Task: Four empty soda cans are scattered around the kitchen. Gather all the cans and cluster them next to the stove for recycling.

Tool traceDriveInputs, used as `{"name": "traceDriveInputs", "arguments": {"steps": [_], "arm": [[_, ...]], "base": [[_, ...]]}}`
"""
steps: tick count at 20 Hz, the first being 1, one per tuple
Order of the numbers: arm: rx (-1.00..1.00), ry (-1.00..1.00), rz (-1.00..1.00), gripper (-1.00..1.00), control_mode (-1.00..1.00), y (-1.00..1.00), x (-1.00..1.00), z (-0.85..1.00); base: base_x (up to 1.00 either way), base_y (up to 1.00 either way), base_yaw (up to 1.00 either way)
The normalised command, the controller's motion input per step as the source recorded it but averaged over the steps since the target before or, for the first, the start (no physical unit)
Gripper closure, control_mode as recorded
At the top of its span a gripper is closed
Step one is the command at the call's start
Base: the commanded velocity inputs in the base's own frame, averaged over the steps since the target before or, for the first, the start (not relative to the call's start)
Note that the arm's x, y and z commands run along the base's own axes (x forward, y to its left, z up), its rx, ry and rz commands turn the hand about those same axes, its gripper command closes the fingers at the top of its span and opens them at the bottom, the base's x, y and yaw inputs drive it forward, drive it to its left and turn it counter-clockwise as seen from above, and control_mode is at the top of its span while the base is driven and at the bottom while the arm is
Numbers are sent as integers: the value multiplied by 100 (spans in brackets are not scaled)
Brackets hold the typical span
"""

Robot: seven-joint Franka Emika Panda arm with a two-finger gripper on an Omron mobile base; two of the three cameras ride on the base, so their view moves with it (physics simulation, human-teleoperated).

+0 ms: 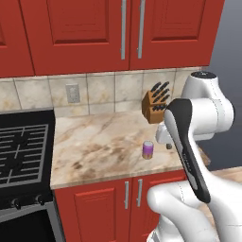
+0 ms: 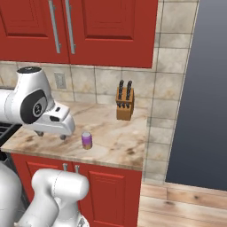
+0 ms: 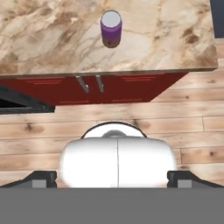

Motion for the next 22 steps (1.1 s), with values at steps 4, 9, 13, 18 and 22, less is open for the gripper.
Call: {"name": "traceDriveInputs", "arguments": {"steps": [4, 9, 13, 18, 22], "arm": [[1, -1, 0, -100, -100, -9, 1, -24], [4, -3, 0, -100, -100, -7, 21, -3], [4, -3, 0, -100, -100, -1, 48, 0], [1, 0, 0, -100, -100, 0, 52, -8], [0, 0, 0, -100, -100, 0, 50, -19]], "base": [[0, 0, 0], [0, 0, 0], [0, 0, 0], [0, 0, 0], [0, 0, 0]]}}
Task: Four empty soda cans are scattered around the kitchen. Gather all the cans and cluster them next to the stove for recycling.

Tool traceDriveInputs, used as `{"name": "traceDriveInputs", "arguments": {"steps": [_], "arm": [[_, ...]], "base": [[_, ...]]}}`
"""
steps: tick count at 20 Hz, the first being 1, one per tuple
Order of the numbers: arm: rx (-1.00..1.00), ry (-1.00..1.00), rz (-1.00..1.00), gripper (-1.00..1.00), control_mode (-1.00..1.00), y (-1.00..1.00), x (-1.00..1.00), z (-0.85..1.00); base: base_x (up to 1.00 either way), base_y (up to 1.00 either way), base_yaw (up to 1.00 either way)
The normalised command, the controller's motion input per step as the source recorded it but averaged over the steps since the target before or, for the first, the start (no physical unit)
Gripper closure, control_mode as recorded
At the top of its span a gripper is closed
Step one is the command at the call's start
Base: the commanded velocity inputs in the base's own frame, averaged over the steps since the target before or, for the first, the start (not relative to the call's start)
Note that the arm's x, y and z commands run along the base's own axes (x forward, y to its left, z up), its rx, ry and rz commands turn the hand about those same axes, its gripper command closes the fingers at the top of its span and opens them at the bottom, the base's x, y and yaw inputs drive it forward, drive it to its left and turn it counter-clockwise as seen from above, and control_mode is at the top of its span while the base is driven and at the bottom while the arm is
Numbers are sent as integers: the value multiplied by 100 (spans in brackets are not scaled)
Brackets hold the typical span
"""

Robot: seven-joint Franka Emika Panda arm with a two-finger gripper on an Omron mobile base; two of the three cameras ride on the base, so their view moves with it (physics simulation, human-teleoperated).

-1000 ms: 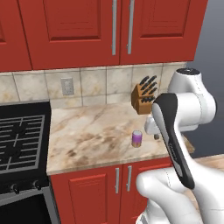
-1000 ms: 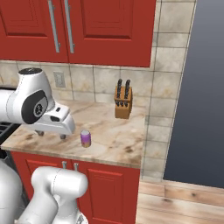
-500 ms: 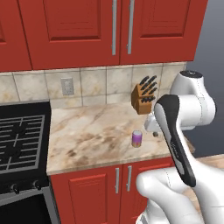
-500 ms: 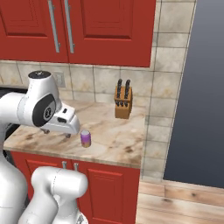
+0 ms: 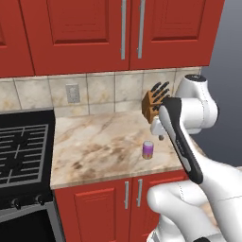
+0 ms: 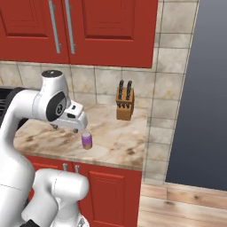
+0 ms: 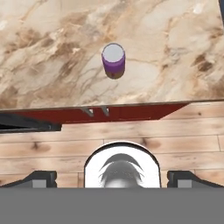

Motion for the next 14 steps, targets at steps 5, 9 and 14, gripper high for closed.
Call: {"name": "traceDriveInputs", "arguments": {"steps": [5, 9, 14], "arm": [[0, 0, 0, -100, -100, 0, 41, -32], [0, 0, 0, -100, -100, -1, 32, -44], [0, 0, 0, -100, -100, -1, 34, -41]], "base": [[0, 0, 0], [0, 0, 0], [0, 0, 0]]}}
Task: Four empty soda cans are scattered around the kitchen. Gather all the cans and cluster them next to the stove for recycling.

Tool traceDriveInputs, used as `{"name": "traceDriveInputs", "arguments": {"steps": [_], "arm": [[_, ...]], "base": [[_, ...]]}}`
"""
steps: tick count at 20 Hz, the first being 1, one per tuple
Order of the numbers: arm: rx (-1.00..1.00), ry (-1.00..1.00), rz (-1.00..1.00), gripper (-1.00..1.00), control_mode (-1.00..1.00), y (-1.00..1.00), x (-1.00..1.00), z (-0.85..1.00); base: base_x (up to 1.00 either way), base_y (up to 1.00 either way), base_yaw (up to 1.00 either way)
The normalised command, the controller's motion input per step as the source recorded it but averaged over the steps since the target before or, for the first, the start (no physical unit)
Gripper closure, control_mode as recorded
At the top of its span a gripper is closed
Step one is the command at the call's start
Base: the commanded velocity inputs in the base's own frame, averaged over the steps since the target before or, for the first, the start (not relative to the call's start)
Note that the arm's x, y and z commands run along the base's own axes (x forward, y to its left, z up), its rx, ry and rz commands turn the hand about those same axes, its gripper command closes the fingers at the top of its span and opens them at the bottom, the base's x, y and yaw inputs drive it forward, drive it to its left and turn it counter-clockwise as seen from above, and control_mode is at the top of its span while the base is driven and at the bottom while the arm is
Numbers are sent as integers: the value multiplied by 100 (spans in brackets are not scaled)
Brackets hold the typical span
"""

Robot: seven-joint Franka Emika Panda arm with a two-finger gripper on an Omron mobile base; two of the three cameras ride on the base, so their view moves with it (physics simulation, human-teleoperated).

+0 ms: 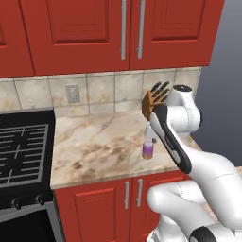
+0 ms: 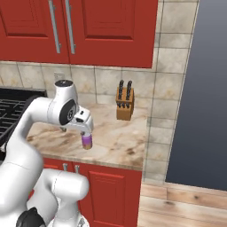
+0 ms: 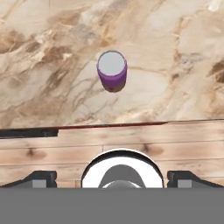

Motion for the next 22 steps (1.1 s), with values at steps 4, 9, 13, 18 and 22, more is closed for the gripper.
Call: {"name": "traceDriveInputs", "arguments": {"steps": [4, 9, 13, 18, 22], "arm": [[1, -2, 0, -100, -100, 0, 34, -29], [1, -4, 0, -100, -100, 0, 30, -27], [0, -1, 0, -100, -100, 0, 27, -30], [0, -3, 0, -100, -100, 0, 38, -28], [0, -4, 0, -100, -100, 0, 28, -14]], "base": [[0, 0, 0], [0, 0, 0], [0, 0, 0], [0, 0, 0], [0, 0, 0]]}}
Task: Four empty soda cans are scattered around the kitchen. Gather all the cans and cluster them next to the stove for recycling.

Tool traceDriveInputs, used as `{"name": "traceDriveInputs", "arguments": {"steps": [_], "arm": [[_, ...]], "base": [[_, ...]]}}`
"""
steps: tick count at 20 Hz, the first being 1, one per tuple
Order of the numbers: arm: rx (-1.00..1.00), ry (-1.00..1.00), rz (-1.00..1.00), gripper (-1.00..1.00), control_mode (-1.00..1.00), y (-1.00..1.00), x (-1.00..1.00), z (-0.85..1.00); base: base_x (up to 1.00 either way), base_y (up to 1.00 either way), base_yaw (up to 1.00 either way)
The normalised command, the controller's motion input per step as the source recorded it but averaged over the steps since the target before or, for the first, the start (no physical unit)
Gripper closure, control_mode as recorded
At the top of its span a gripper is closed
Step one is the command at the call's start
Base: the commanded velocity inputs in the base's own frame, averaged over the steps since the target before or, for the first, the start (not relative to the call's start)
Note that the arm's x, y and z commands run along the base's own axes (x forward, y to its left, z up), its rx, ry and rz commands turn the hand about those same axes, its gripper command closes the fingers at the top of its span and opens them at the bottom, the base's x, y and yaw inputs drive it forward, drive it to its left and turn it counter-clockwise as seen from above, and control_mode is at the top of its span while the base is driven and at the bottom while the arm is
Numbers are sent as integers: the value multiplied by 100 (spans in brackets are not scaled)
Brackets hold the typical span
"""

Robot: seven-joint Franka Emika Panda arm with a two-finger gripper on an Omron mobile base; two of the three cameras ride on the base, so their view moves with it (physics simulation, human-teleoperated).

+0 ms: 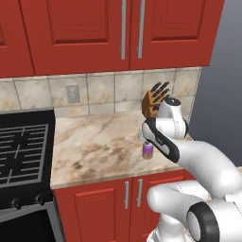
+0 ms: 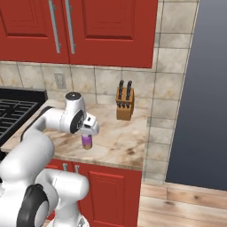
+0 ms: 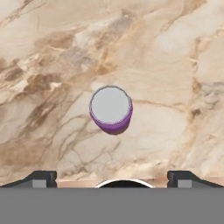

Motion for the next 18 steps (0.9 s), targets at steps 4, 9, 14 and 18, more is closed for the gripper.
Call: {"name": "traceDriveInputs", "arguments": {"steps": [4, 9, 14, 18], "arm": [[0, -2, 0, -100, -100, 0, 25, -15], [0, -1, 0, -100, -100, 0, 15, -15], [0, -1, 0, -100, -100, 0, 16, -15], [0, -4, 0, -100, -100, 3, 22, -20]], "base": [[0, 0, 0], [0, 0, 0], [0, 0, 0], [0, 0, 0]]}}
